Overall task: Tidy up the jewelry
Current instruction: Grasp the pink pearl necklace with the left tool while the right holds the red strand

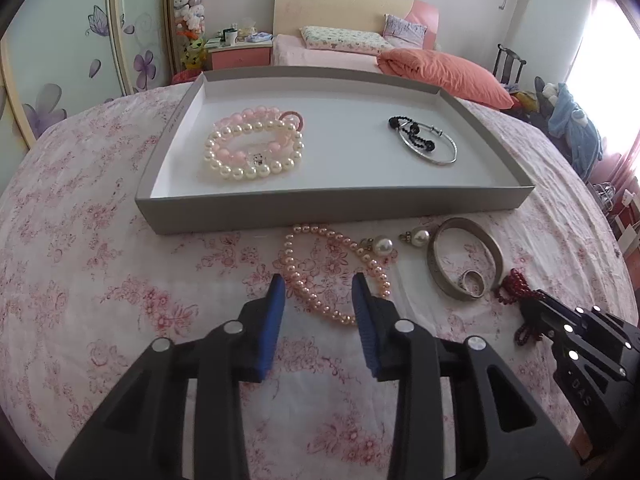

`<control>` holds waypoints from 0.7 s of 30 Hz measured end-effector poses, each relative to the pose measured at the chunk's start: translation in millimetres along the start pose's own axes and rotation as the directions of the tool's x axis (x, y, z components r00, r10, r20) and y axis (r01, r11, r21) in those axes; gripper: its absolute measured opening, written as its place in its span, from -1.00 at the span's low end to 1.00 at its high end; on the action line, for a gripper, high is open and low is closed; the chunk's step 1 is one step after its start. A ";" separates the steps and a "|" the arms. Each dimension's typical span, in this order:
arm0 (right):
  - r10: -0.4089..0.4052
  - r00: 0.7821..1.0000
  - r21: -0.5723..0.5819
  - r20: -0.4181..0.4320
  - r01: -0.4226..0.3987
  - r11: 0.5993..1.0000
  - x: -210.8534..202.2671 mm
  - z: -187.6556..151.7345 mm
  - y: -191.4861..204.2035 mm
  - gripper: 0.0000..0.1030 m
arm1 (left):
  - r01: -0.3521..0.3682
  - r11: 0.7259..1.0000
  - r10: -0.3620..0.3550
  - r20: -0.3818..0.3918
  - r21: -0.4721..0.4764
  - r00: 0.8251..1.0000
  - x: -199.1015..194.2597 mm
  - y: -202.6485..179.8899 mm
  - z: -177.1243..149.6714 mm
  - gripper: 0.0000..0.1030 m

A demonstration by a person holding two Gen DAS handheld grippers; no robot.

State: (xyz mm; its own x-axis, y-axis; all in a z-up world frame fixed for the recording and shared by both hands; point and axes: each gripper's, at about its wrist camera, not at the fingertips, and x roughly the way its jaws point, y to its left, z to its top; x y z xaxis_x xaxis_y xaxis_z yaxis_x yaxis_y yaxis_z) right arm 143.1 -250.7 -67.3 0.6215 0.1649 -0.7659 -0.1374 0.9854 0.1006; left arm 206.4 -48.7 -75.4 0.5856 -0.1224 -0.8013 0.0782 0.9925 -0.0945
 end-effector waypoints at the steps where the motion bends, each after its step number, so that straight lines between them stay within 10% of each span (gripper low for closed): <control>1: 0.001 1.000 0.000 0.000 -0.001 1.000 0.2 0.1 -0.1 -0.81 | -0.011 1.000 0.011 0.006 0.004 1.000 -0.4 -1.4 0.3 -0.44; 9: 0.001 1.000 0.000 0.000 -0.001 1.000 -0.1 -0.5 -0.2 -0.81 | -0.060 0.998 0.060 0.007 -0.005 0.998 1.7 6.1 1.9 -0.86; 21: 0.009 1.000 0.013 0.002 -0.009 1.000 -0.5 -1.0 2.0 -0.81 | -0.097 0.994 0.098 0.007 -0.059 0.995 -13.7 48.8 -9.4 -0.87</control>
State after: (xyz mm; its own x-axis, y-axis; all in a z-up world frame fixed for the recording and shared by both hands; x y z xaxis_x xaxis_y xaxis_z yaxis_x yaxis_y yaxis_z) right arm 141.8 -248.9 -67.4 0.6215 0.1735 -0.7640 -0.1327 0.9844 0.1156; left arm 194.6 1.4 -74.6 0.5965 -0.0248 -0.8023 -0.0270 0.9983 -0.0509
